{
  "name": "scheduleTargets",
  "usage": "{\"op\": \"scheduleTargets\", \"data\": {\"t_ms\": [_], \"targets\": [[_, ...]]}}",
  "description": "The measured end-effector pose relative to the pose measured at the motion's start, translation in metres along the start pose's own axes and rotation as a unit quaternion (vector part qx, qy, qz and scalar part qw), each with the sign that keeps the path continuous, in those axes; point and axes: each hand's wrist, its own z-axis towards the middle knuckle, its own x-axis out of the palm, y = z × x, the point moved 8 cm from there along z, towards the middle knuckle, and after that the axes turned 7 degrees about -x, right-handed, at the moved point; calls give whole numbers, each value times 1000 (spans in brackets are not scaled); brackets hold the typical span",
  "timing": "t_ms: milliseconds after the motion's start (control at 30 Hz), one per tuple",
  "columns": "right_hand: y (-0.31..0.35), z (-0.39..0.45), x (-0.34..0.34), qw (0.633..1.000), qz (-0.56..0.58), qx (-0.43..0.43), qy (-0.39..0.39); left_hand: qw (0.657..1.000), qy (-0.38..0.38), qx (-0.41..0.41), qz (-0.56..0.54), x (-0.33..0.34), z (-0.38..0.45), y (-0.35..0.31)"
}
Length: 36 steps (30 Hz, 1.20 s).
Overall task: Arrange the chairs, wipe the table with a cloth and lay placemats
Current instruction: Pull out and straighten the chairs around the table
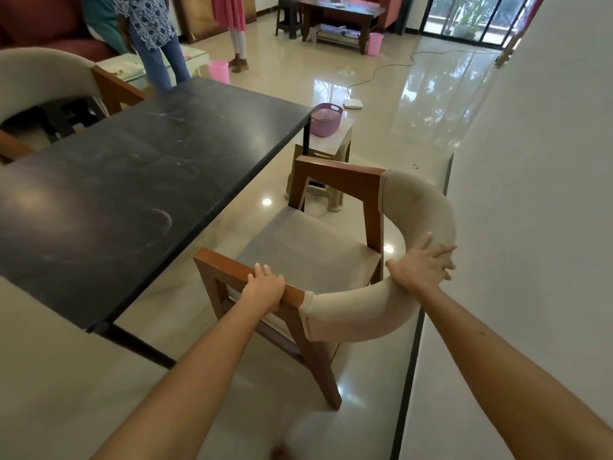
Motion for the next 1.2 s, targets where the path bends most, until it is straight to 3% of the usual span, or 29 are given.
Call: {"op": "scheduleTargets", "data": {"t_ms": [200, 400, 500, 567, 733, 833, 933, 1000, 1133, 1200], "targets": [[8, 40, -16, 995, -96, -25, 1, 984, 49, -148, -88, -10, 24, 5], [26, 94, -22, 971, -186, -152, 6, 945, 52, -253, -201, -29, 32, 0], [40, 117, -23, 962, -185, -200, 16, 915, 106, -308, -238, -34, 29, 3], [48, 132, -24, 959, -181, -217, 20, 886, 150, -340, -278, -30, 28, 6], [78, 191, -18, 937, -204, -281, 34, 793, 126, -452, -389, -32, 31, 16], [117, 222, -13, 912, -213, -349, 33, 694, 121, -525, -477, -40, 29, 18], [157, 245, -6, 875, -242, -416, 43, 643, 90, -585, -485, -44, 30, 22], [178, 265, 4, 852, -245, -461, 46, 644, 88, -614, -448, -43, 32, 25], [210, 293, 30, 812, -239, -526, 85, 703, 100, -616, -340, -39, 48, 23], [223, 302, 42, 802, -247, -538, 88, 711, 107, -619, -317, -37, 54, 24]]}}
